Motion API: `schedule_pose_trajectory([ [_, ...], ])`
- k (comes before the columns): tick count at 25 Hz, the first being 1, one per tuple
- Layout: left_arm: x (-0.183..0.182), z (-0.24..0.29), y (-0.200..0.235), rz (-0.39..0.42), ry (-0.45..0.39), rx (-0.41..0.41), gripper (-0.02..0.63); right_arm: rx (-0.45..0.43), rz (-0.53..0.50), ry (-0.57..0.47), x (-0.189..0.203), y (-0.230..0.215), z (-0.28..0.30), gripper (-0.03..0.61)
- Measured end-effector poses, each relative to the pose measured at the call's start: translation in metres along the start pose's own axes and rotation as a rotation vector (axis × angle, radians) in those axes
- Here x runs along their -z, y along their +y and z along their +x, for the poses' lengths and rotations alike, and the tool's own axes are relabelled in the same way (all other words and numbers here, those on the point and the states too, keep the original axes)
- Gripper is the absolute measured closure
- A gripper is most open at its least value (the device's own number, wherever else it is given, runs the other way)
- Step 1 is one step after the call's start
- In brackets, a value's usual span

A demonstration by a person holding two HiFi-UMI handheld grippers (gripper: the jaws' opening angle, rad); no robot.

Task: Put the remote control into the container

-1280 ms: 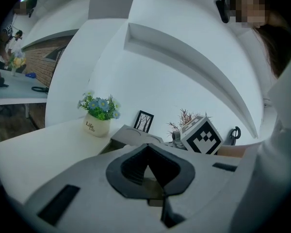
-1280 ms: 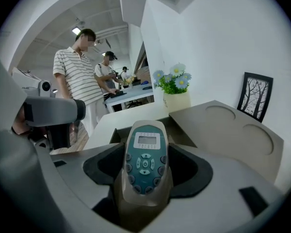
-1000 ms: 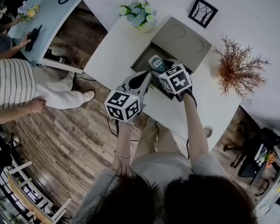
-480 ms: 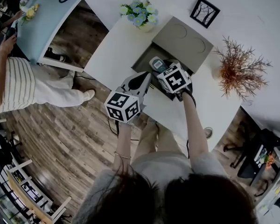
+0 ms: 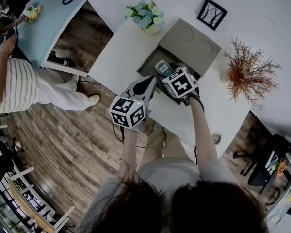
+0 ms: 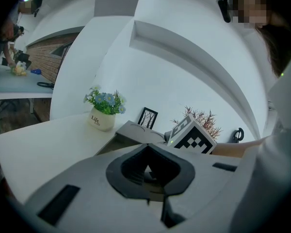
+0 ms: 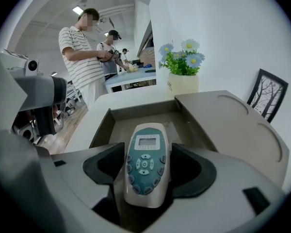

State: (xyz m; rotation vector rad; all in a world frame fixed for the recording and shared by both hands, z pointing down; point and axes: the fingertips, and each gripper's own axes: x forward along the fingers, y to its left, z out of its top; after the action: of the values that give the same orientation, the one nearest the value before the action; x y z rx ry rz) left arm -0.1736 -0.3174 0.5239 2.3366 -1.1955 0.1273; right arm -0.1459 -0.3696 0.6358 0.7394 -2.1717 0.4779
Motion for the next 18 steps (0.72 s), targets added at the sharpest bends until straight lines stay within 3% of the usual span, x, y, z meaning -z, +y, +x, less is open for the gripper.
schedule_pose_trajectory([
  [10,-0.01,-0.006,-0.011,0.022,-0.023,0.01,0.611,0.003,0.074,-0.15,-0.017,0.002,-0.037,0.298],
  [14,-0.016,-0.01,-0.02,0.033,-0.038,0.017,0.611,0.009,0.079,-0.236,-0.027,0.008,-0.062,0.443],
  [18,-0.024,-0.014,-0.033,0.051,-0.05,0.034,0.611,0.008,0.122,-0.329,-0.038,0.016,-0.09,0.498],
])
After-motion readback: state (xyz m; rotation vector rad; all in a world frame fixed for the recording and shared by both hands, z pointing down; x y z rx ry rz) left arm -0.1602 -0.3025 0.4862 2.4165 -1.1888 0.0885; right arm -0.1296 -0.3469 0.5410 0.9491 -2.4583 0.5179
